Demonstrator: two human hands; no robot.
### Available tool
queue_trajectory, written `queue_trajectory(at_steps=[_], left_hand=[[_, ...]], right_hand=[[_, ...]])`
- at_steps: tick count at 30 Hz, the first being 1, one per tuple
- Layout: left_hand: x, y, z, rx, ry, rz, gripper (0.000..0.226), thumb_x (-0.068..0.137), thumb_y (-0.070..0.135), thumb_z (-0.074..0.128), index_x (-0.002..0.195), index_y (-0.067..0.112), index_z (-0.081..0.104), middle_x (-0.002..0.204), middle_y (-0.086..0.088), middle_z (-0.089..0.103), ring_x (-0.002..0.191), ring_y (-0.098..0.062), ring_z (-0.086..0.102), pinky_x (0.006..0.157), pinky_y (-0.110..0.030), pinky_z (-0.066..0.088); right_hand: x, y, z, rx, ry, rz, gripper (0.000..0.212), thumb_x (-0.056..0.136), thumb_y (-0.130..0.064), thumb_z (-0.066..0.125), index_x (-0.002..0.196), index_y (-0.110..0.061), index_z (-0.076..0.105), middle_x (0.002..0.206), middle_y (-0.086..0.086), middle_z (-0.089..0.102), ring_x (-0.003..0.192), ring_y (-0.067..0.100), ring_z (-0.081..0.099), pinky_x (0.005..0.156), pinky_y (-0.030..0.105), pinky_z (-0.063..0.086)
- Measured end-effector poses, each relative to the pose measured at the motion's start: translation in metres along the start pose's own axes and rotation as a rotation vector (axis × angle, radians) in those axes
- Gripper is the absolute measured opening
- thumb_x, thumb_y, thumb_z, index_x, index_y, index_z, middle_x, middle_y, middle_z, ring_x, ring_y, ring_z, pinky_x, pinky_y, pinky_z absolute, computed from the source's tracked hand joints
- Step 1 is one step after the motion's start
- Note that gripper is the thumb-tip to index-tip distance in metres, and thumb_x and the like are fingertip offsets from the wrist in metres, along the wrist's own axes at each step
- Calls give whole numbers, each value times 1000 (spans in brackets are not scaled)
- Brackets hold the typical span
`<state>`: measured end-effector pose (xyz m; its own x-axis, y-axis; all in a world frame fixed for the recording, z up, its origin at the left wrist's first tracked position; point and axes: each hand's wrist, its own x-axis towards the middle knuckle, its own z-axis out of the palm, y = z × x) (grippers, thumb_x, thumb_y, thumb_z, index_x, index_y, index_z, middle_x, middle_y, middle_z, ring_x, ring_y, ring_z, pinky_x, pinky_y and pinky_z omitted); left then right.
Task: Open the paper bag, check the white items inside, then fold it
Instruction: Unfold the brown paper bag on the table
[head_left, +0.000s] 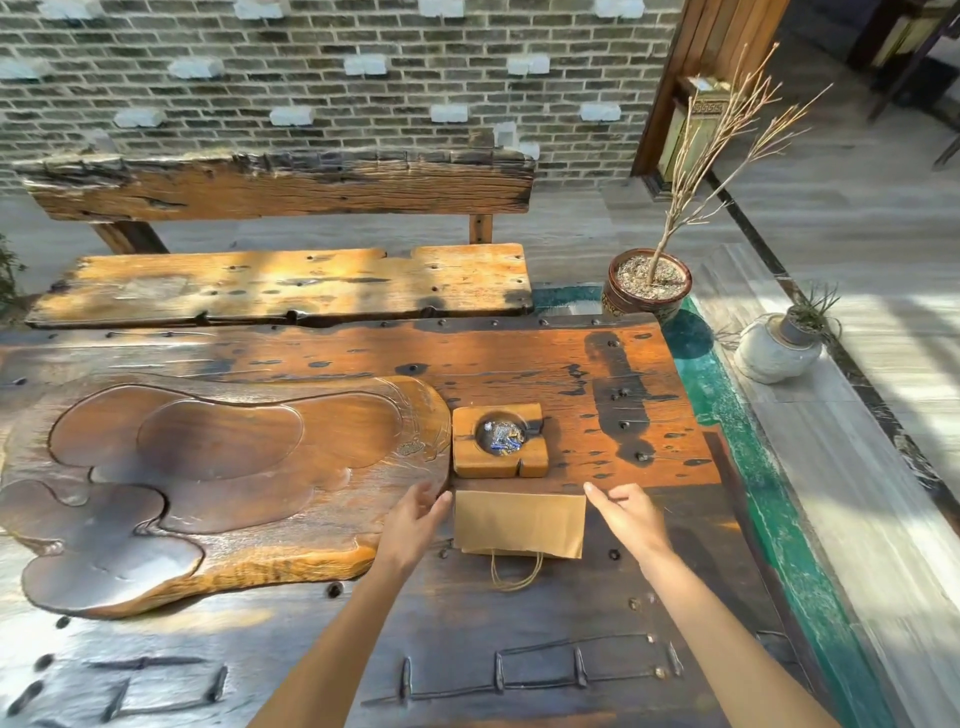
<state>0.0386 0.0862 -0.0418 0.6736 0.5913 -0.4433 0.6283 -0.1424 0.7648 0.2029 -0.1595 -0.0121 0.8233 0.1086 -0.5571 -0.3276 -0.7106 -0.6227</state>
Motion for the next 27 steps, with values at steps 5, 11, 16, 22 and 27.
queue_trajectory(at_steps=[5,11,16,22,27], left_hand=[[30,-10,8,-41,-86,-196,66,88,65,51,125,11,62,120,-9,69,114,-26,63,102,-48,51],[39,-12,29,-114,-140,-286,56,89,63,51,108,13,70,97,-7,72,97,-24,68,98,-46,54],[39,-4,39,-101,-76,-297,43,95,52,53,102,10,63,98,-11,68,101,-31,65,83,-39,53],[37,0,41,-13,-37,-301,41,95,51,53,81,12,56,91,-7,64,97,-29,63,85,-38,48],[33,-4,37,-56,-44,-337,43,93,50,57,89,7,60,92,-9,64,92,-28,63,88,-40,51]], right_hand=[[37,8,18,40,-75,137,55,78,-65,63,63,-22,32,57,-3,33,55,20,39,57,31,30],[40,13,28,122,-252,242,54,90,-53,59,114,-6,52,105,14,64,100,29,64,88,43,47],[39,14,28,138,-268,219,52,91,-52,59,112,-4,56,107,16,66,100,28,65,87,41,49],[38,12,29,117,-235,234,39,91,-46,60,96,-9,52,80,5,52,69,17,49,70,32,47],[33,12,30,211,-294,288,42,93,-41,60,120,-10,50,98,7,64,86,21,63,92,42,50]])
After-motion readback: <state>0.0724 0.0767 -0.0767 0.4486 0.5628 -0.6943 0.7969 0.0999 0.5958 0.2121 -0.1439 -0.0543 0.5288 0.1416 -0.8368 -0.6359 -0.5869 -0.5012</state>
